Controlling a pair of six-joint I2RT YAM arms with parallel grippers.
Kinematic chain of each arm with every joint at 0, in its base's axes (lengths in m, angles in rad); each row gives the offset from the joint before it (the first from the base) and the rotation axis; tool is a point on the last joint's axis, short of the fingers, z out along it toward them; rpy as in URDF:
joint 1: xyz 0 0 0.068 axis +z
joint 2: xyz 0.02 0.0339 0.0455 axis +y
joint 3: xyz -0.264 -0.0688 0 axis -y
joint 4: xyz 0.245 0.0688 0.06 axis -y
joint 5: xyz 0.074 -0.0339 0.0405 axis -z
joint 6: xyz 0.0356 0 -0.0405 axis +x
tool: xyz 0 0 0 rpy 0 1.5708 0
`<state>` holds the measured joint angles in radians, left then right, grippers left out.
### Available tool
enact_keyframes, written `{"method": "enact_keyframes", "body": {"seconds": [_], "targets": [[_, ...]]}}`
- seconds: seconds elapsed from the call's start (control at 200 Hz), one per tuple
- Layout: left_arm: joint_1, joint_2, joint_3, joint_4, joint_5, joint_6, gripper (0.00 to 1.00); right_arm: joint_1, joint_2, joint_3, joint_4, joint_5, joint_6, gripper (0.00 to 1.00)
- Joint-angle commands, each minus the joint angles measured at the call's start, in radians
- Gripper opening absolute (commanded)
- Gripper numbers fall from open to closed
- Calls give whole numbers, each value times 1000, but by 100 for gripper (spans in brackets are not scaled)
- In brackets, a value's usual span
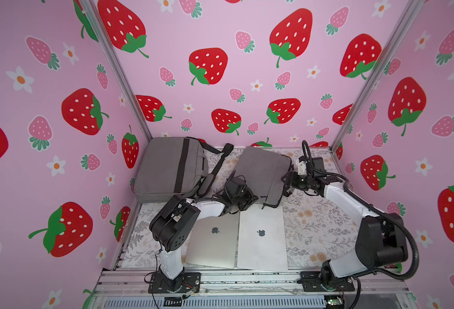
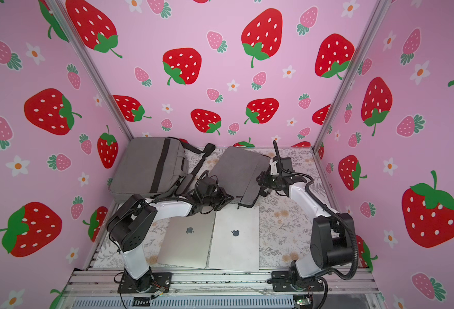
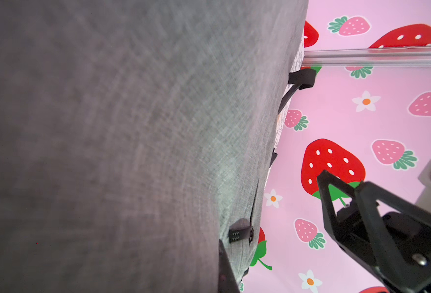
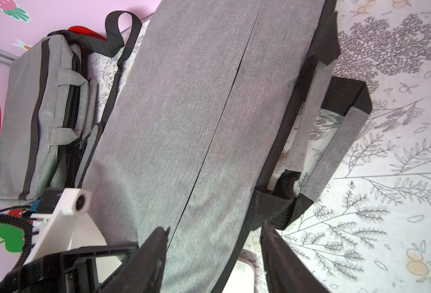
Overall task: Open the zippered laptop bag and take out the laptop
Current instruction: Adjust the zippered laptop bag at the center of the board, then unzip the zipper on the zippered laptop bag.
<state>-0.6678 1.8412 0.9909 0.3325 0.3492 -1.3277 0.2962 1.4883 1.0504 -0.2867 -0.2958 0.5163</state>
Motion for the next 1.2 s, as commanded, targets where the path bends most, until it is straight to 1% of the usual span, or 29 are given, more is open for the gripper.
{"method": "enact_keyframes", "body": {"seconds": [0.0,0.035,0.09,0.2,0.28,0.385,0.485,0.64,0.645,0.7,0.785,1.031,1.196], "targets": [[-10,7,44,100,41,-21,3,41,-79,-84,4,16,-35,60],[-10,10,47,102,40,-22,3,55,-105,-113,22,21,-31,59],[-10,17,58,102,40,-23,3,88,-157,-166,51,62,-14,59],[-14,37,83,98,49,-25,3,172,-254,-274,141,177,20,58],[-16,50,100,94,54,-30,3,255,-307,-341,202,276,24,56],[-21,59,123,81,56,-36,3,351,-330,-378,221,373,15,55],[-26,62,138,59,51,-40,3,419,-330,-402,222,424,21,54],[-38,60,156,53,52,-48,3,469,-288,-437,253,435,44,53],[-38,60,156,52,52,-46,3,472,-287,-437,254,436,43,51],[-42,58,162,50,54,-46,3,498,-272,-441,264,474,35,49],[-47,55,167,46,57,-46,3,530,-257,-460,301,536,21,48],[-58,44,175,37,54,-44,3,542,-169,-478,397,556,46,47],[-63,36,175,34,53,-42,3,542,-117,-468,453,582,62,44]]}}
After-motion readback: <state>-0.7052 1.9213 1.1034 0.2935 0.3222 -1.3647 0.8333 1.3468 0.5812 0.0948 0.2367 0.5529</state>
